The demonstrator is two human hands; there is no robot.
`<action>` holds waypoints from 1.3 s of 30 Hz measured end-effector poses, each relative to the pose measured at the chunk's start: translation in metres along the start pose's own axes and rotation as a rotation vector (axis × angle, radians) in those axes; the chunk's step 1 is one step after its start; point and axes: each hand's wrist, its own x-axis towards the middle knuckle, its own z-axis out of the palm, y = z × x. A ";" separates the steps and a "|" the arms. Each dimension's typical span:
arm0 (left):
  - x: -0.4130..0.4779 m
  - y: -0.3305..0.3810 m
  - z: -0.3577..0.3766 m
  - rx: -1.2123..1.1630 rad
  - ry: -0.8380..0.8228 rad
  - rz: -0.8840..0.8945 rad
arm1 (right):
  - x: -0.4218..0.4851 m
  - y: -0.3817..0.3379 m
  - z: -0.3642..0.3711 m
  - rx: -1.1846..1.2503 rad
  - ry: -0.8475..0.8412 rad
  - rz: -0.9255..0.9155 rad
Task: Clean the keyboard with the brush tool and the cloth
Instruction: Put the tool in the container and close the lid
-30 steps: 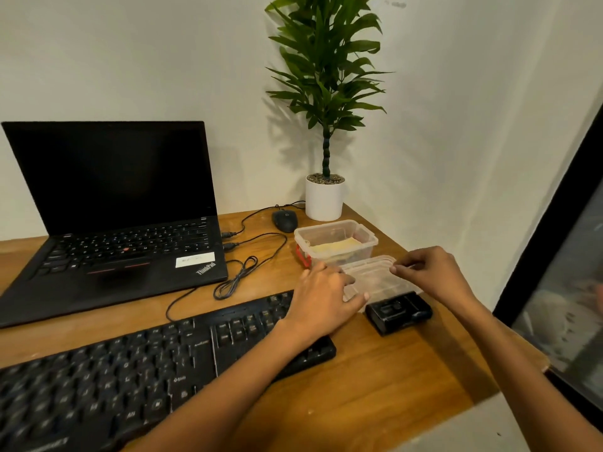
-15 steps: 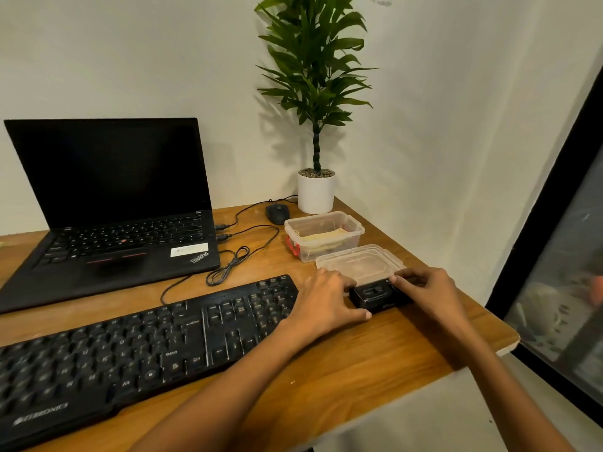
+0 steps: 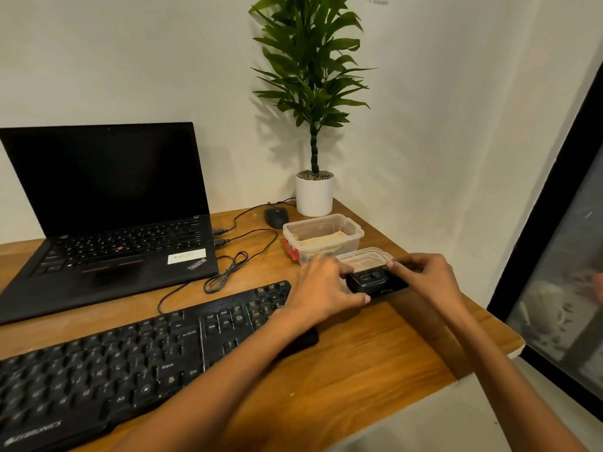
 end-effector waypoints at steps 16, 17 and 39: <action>0.082 -0.078 -0.046 0.015 0.124 -0.085 | 0.105 -0.061 0.063 -0.018 -0.037 -0.027; 0.087 -0.082 -0.044 0.014 0.109 -0.101 | 0.111 -0.060 0.068 -0.034 -0.050 -0.021; 0.122 -0.116 -0.011 0.113 -0.020 -0.175 | 0.143 -0.041 0.106 -0.377 -0.121 -0.082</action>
